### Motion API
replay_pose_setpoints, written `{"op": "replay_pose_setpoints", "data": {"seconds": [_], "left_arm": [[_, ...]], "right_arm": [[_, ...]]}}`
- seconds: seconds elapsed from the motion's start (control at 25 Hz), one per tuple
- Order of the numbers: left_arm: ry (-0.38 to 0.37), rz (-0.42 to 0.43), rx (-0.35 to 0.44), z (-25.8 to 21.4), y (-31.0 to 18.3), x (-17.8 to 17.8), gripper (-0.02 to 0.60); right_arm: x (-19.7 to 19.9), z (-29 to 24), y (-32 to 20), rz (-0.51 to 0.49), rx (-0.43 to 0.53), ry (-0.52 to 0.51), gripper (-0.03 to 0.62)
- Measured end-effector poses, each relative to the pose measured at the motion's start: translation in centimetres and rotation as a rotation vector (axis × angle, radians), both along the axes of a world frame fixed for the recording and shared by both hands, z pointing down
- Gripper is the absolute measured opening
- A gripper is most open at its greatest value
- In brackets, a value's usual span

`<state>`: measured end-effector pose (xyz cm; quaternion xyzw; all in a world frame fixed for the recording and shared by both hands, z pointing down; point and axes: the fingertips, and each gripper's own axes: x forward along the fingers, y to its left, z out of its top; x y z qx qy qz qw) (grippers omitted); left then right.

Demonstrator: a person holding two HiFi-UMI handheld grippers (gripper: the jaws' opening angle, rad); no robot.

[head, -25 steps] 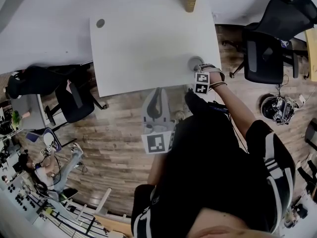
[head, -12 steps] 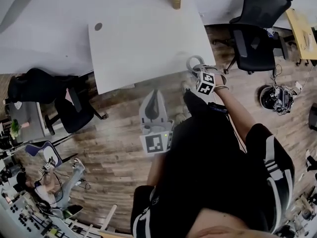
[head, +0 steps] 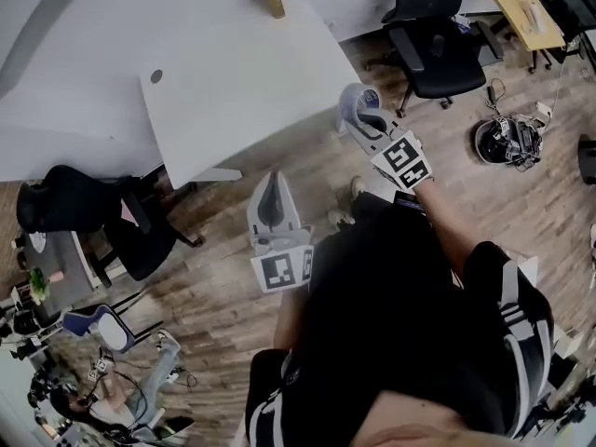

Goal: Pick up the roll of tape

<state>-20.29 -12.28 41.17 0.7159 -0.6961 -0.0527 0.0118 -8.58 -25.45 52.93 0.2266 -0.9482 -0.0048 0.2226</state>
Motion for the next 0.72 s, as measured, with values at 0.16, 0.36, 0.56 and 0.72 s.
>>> {"op": "replay_pose_setpoints", "data": {"seconds": [0.16,0.36,0.56,0.72], "left_arm": [[0.001,0.026,0.008,-0.6,0.6,2.5,0.023],[-0.007,0.034,0.023,-1.3,0.7,6.1,0.023],[-0.027,0.033,0.020,-1.3,0.2,9.3,0.023],[-0.030,0.030,0.028,-1.6,0.5,11.2,0.023]], "right_arm": [[3.6,-5.7,1.4,0.076,0.036,-0.155,0.066],[8.1,-9.1,3.2,0.113,0.030,-0.279,0.067],[10.9,-9.2,4.3,0.093,0.009,-0.309,0.067],[12.5,-8.8,4.9,0.084,-0.001,-0.302,0.064]]}}
